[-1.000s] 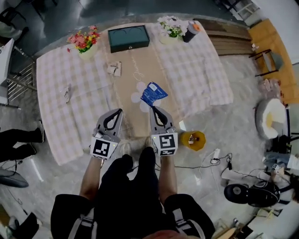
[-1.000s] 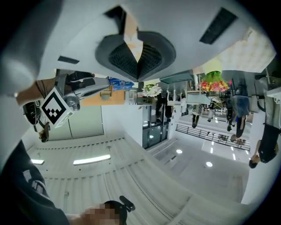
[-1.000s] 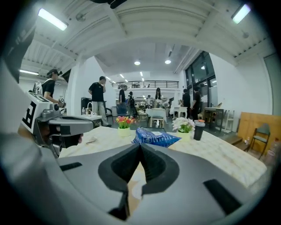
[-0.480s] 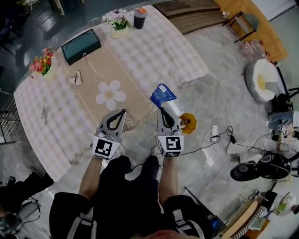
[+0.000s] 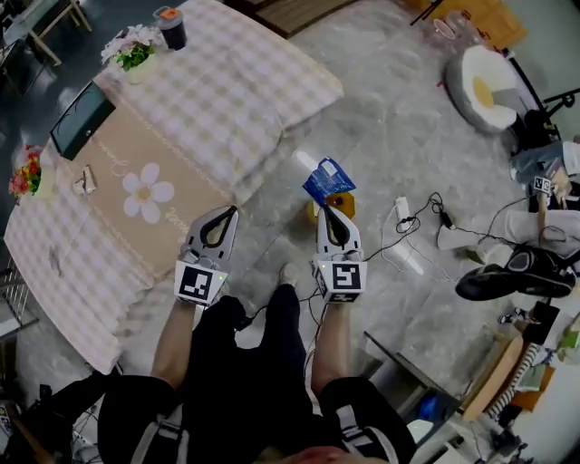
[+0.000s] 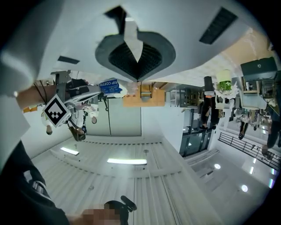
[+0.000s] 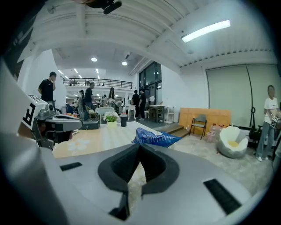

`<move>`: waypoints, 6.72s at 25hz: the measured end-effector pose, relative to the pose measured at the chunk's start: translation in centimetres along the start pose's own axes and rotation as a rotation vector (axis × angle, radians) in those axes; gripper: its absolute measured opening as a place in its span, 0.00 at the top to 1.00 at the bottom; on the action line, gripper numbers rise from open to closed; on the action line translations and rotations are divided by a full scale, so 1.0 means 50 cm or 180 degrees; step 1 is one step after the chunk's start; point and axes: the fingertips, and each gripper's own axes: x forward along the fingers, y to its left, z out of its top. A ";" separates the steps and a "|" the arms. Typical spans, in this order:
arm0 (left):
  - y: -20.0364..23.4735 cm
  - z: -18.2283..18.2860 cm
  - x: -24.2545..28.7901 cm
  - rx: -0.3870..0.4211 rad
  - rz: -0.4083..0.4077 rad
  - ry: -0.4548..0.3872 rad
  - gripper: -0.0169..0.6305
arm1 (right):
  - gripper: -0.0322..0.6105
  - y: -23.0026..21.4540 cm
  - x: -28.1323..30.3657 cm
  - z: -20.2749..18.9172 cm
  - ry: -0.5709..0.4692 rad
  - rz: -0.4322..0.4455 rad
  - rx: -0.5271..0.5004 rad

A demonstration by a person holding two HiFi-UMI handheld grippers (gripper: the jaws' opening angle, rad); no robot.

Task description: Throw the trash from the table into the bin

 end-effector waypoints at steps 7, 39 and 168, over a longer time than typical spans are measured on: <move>-0.124 -0.052 0.128 -0.0015 -0.0266 0.0101 0.97 | 0.93 -0.160 -0.052 -0.114 0.0128 -0.0304 0.0190; -0.282 -0.790 0.418 0.0101 -0.0566 0.0379 0.97 | 0.93 -0.377 0.152 -1.021 0.0595 -0.0600 0.0661; 0.651 -0.160 -0.791 -0.0510 0.2899 0.0090 0.97 | 0.94 1.189 0.426 0.087 -0.0032 0.2998 -0.1064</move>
